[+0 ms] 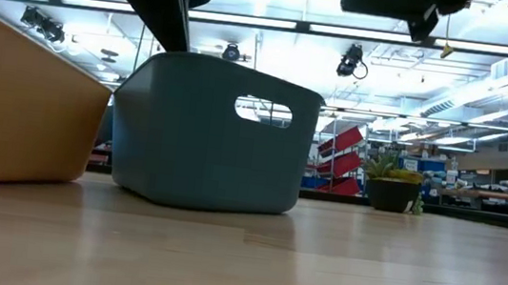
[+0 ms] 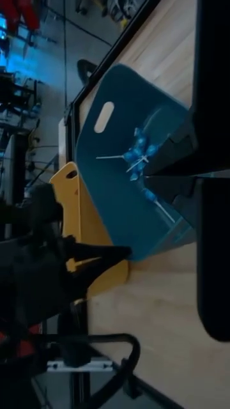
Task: Sort candy
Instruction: Move the blue bin to the center of the table
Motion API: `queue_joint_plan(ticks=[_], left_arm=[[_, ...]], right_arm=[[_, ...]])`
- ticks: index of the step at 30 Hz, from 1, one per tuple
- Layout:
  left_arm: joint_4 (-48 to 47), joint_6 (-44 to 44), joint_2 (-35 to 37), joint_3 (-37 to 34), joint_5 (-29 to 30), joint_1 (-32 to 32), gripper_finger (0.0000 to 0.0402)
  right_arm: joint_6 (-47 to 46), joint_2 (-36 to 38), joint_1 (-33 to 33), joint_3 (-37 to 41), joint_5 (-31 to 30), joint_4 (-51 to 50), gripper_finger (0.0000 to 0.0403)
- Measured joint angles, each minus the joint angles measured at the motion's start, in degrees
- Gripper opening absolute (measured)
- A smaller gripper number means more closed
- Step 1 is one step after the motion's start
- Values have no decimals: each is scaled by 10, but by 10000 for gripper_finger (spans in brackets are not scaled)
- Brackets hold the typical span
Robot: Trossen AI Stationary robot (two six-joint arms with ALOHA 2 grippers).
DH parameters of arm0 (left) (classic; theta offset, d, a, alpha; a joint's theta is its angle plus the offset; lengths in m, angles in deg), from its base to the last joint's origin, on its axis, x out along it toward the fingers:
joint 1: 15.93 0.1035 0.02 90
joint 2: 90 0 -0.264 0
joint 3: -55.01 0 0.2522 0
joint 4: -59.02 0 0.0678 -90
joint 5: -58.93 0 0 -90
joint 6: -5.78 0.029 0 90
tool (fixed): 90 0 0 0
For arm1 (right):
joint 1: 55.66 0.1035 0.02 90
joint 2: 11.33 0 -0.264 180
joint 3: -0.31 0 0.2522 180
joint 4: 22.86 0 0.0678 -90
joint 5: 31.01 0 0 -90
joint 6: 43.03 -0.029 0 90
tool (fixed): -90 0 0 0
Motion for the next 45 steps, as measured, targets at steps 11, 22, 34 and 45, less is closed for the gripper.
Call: queue_joint_plan(ticks=[11, 22, 34, 45], left_arm=[[110, 0, 0, 0, -57, -1, 0], [128, -3, 0, 0, -71, -1, 0], [57, -3, 0, 23, -46, -1, 0], [-106, -45, 0, 12, -59, -8, 0]], right_arm=[[-1, 10, 31, 0, 0, -2, 0], [-36, 2, 60, 0, 95, -3, 0], [-109, -112, 27, 0, 108, 5, 0], [-117, -124, -2, 0, 105, 6, 0]])
